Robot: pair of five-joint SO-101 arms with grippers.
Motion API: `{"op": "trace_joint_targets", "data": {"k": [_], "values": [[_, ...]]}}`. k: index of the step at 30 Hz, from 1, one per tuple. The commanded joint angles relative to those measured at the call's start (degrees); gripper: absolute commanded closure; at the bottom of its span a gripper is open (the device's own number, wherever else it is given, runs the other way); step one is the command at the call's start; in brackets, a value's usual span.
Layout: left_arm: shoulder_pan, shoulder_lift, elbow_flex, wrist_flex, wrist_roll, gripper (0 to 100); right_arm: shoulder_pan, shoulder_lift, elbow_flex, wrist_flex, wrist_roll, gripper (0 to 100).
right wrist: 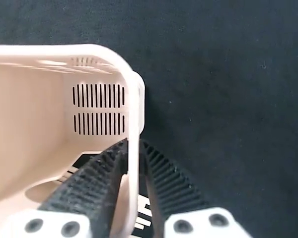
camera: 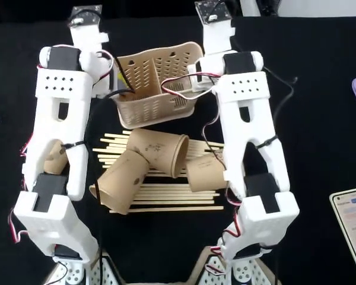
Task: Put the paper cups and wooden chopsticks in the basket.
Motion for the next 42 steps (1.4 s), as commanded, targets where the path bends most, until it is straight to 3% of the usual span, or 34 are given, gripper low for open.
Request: {"op": "trace_joint_targets", "data": {"k": [1,8,15,22,33,42], "values": [[-1.5,-1.5,-1.8,-3.5,-0.2,97,-1.7,-3.3,-0.6,-1.1,-0.4,98.4],[-3.4,-1.1,-4.8,-1.1,-1.2,97,-3.2,-3.8,-1.1,-0.1,-8.4,98.6],[-7.2,0.3,-5.6,-3.8,-7.1,97,-3.2,-3.3,-1.2,-1.0,-9.1,98.7],[-6.8,6.9,-5.7,-5.9,-7.2,97,-4.7,-3.2,-0.3,-2.9,-8.9,98.7],[-7.1,8.7,-21.1,6.0,-6.4,97,-7.3,-3.5,0.3,-0.2,-9.3,98.7],[-8.5,15.7,-21.2,5.7,-8.3,97,-8.2,-4.3,0.0,1.4,-10.6,98.7]]}}
